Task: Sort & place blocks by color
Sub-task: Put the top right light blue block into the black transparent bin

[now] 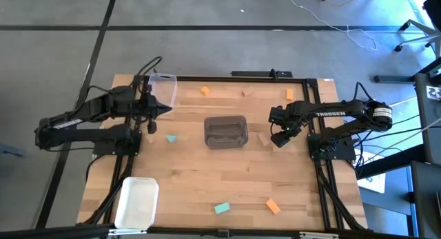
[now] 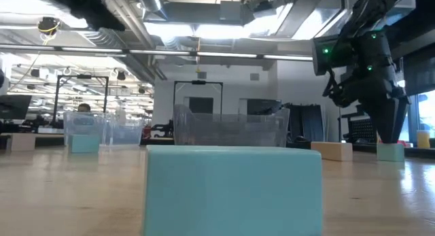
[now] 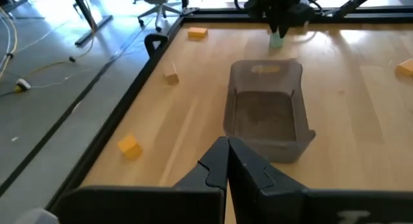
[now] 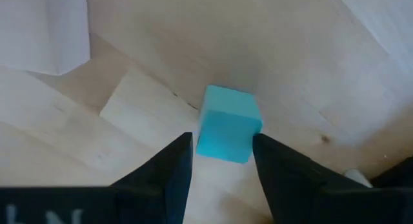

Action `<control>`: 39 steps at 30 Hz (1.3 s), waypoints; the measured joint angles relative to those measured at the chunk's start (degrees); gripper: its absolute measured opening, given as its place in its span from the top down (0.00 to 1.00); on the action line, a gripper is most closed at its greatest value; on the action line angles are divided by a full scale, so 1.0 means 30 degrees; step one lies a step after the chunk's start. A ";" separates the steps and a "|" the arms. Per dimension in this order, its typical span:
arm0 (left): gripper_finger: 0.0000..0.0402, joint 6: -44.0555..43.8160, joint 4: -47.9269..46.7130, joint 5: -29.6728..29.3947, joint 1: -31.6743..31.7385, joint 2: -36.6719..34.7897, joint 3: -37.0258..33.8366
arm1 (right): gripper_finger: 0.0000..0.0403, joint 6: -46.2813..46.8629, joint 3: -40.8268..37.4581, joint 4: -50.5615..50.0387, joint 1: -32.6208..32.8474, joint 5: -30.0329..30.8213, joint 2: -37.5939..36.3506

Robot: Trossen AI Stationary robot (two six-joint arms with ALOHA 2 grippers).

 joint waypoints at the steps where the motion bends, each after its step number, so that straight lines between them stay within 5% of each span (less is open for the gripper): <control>1: 1.00 0.0091 0.0007 0.0014 0.0000 0.0233 0.0312 | 0.58 -0.0006 -0.0001 -0.0012 0.0000 0.0065 0.0013; 10: 1.00 0.1479 -0.0004 0.0036 -0.0004 0.1247 0.2037 | 0.58 -0.0151 -0.0088 0.0205 0.0007 0.1089 0.0066; 39: 1.00 0.1451 -0.0138 0.0043 -0.0002 0.1240 0.2052 | 0.58 -0.1896 0.0065 0.0501 -0.0109 0.0549 0.0073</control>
